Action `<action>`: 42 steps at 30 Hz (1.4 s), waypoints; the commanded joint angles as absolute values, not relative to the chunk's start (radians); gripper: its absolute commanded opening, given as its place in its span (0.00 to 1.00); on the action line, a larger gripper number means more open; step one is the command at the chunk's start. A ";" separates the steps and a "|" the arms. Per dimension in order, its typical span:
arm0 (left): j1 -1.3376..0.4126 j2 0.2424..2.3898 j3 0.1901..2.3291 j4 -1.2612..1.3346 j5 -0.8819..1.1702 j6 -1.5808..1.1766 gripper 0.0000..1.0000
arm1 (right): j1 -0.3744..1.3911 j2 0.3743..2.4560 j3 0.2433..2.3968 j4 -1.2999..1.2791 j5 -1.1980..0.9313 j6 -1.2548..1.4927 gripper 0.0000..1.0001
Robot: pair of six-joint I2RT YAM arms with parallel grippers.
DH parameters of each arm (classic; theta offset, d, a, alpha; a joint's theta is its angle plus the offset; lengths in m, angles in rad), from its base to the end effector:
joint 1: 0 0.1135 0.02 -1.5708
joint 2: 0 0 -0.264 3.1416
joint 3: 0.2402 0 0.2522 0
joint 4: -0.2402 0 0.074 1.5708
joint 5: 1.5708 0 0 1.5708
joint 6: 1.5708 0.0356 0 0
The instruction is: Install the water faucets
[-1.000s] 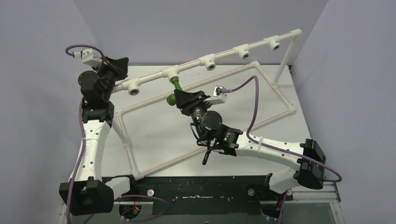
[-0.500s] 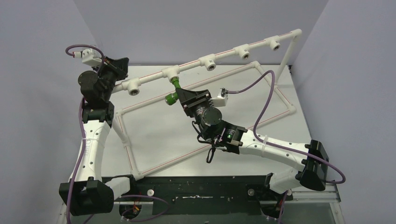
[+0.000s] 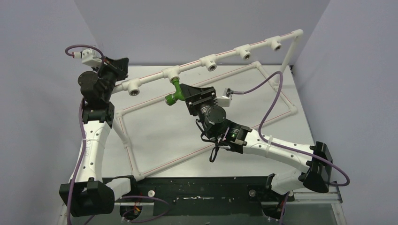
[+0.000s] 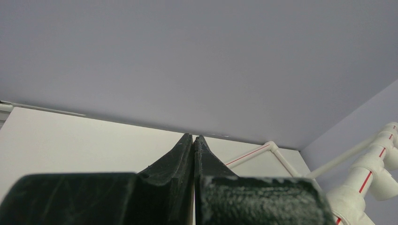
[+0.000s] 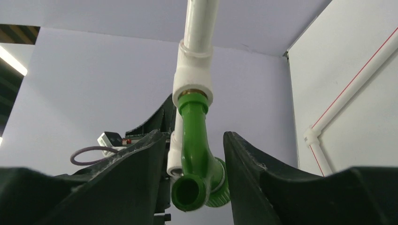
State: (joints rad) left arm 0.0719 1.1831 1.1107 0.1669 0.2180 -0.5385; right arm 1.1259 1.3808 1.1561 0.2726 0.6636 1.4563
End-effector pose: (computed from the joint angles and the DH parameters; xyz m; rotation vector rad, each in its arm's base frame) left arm 0.2770 0.0122 0.4103 -0.2769 1.4759 -0.5377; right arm 0.1593 0.2832 0.3815 0.8578 1.5262 1.5036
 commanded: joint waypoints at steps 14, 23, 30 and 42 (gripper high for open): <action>0.086 1.302 0.980 -0.173 0.221 -0.528 0.00 | 1.099 1.252 1.120 0.401 0.711 1.159 0.77; 0.086 1.305 0.979 -0.174 0.222 -0.528 0.00 | 1.091 1.192 1.147 0.411 0.545 0.664 0.75; 0.086 1.305 0.979 -0.175 0.219 -0.527 0.00 | 1.080 1.160 1.239 0.289 0.291 0.206 0.75; 0.087 1.304 0.982 -0.177 0.220 -0.526 0.00 | 1.079 1.156 1.347 0.007 0.103 -0.485 0.74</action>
State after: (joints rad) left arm 0.0738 1.1831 1.1107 0.1673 0.2176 -0.5385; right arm 1.0859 1.1828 1.3243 0.0963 0.2001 -0.1558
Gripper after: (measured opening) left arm 0.006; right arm 0.741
